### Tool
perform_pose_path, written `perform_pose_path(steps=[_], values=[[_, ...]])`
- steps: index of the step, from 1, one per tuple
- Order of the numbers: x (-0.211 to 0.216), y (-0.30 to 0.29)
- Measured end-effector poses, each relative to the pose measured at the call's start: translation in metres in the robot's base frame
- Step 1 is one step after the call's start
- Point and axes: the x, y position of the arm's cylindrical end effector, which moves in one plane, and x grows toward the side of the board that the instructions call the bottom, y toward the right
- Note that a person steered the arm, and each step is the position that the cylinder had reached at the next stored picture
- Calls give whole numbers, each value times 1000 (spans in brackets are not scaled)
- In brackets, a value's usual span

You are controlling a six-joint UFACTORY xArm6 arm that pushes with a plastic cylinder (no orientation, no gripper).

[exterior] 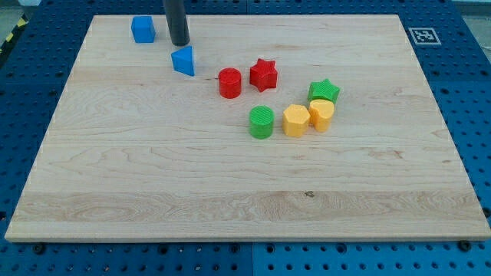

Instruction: Move the blue triangle closer to the green circle

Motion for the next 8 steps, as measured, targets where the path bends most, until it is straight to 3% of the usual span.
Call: perform_pose_path(steps=[8], values=[[-67,0]])
